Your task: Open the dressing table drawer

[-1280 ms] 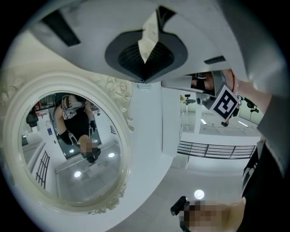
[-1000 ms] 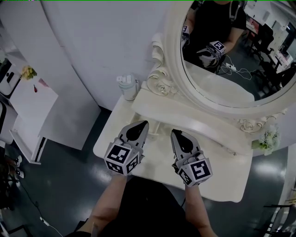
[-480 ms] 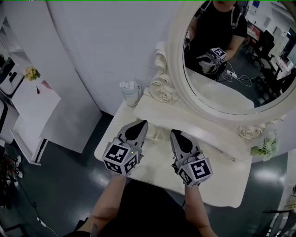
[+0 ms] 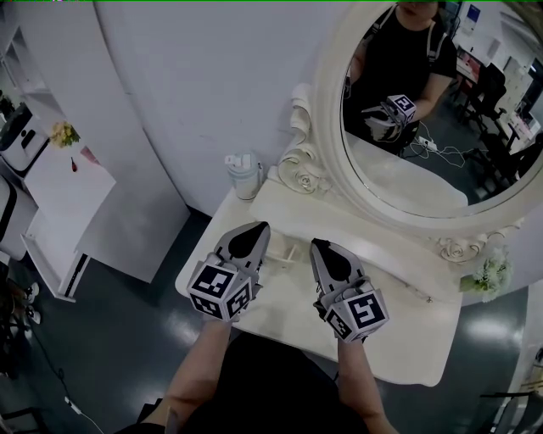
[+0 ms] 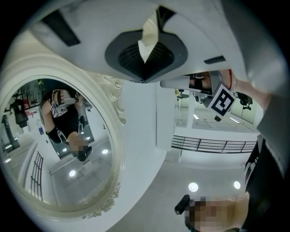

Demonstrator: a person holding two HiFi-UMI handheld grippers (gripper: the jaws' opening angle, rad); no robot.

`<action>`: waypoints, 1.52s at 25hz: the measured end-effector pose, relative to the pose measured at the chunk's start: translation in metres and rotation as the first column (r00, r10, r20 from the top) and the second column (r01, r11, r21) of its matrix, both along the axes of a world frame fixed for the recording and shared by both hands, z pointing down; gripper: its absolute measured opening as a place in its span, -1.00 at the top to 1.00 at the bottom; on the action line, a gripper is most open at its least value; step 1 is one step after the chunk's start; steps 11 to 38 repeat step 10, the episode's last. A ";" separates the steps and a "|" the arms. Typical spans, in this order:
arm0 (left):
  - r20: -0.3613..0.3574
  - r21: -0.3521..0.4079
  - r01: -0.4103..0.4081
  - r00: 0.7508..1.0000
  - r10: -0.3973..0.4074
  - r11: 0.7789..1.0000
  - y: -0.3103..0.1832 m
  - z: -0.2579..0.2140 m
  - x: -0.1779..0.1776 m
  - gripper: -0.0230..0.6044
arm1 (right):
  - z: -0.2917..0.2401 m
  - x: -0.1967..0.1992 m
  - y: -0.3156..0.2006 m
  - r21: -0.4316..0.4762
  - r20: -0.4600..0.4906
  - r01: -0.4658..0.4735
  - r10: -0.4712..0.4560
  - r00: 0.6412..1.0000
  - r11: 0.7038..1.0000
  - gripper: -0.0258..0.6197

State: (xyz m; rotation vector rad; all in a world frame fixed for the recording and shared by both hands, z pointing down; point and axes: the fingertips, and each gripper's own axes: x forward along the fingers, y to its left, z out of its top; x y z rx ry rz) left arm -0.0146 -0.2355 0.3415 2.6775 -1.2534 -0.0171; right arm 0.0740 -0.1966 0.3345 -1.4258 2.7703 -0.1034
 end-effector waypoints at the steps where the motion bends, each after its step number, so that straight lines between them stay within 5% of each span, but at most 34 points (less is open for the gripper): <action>1: 0.000 -0.001 0.002 1.000 -0.002 1.000 0.000 0.000 -0.001 0.92 | 0.000 -0.001 0.000 -0.001 0.000 0.003 -0.003 1.000 1.000 0.91; 38: -0.004 -0.010 0.013 1.000 -0.013 1.000 -0.004 0.002 -0.011 0.92 | 0.003 -0.012 -0.005 -0.010 -0.002 0.021 -0.021 1.000 1.000 0.91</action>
